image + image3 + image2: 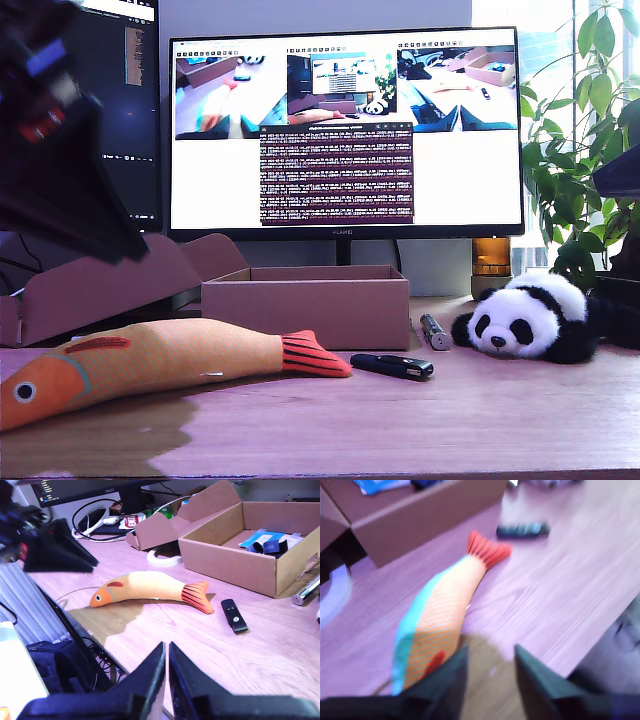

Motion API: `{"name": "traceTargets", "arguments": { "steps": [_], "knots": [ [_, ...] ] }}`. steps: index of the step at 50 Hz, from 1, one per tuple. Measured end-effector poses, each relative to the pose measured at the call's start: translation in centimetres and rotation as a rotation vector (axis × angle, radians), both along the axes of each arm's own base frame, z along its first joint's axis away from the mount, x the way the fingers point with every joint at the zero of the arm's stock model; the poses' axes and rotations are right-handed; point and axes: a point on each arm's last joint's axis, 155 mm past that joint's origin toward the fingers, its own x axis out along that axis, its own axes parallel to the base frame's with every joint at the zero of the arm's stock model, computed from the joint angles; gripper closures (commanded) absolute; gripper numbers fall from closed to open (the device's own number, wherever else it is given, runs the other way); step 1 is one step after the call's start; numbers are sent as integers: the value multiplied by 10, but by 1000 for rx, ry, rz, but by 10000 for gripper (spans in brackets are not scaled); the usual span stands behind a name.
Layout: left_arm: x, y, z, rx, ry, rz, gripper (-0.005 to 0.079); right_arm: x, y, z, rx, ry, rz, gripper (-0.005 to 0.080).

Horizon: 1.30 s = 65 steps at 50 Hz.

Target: Pick up the fish toy and place it inside the cardboard box

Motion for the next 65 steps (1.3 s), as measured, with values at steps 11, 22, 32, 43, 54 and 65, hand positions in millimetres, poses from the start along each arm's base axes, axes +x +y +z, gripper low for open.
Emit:
{"name": "traceTargets", "arguments": {
  "steps": [11, 22, 32, 43, 54, 65],
  "knots": [
    [21, -5, -2, 139, 9, -40, 117, 0, -1, -2, -18, -10, 3, 765],
    [44, -6, -14, 230, 58, -38, 117, -1, -1, -5, -24, 3, 3, 765],
    [53, 5, -46, 298, 143, -44, 117, -1, -1, -5, -24, 3, 3, 765],
    [65, 22, -66, 311, 202, -29, 118, -1, -1, -5, -24, 3, 3, 765],
    [59, 22, -84, 312, 264, -61, 124, 0, -1, -3, -19, -7, 3, 765],
    [62, 19, -83, 298, 253, -65, 230, 1, 0, 1, -13, -22, 3, 765]
  ]
}}
